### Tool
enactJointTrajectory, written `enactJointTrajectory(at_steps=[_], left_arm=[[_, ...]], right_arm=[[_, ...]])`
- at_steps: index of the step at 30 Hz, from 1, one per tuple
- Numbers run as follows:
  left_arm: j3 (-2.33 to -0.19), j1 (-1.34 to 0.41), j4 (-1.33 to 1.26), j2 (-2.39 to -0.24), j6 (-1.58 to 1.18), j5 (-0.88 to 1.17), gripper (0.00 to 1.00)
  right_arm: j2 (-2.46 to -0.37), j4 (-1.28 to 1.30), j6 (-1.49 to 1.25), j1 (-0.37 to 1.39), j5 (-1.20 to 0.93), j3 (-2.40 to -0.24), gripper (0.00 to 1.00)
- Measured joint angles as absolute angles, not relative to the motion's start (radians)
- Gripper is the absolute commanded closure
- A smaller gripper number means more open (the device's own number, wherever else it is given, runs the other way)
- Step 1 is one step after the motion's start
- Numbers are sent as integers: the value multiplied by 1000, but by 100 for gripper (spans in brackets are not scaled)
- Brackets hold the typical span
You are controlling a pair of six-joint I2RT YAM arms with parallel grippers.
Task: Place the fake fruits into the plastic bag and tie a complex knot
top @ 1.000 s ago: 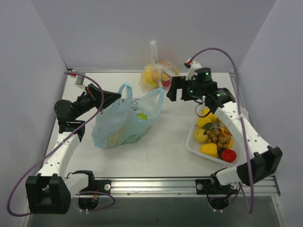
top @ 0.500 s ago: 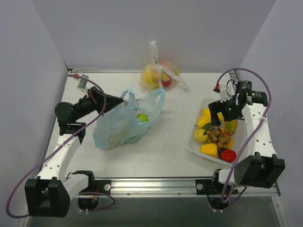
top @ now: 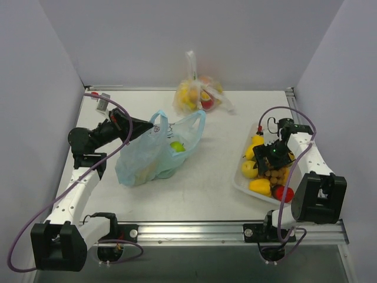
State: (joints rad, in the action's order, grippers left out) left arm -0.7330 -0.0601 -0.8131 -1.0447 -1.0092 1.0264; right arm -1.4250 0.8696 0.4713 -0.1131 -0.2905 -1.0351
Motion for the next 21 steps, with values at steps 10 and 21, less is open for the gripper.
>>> enactJointTrajectory(at_steps=[10, 21], left_arm=[[-733, -60, -813, -1045, -1007, 1030, 100], [-733, -60, -813, -1045, -1003, 1039, 100]], right_arm=[[-1454, 819, 437, -124, -251, -1061, 100], [-1268, 904, 419, -144, -349, -1405, 100]])
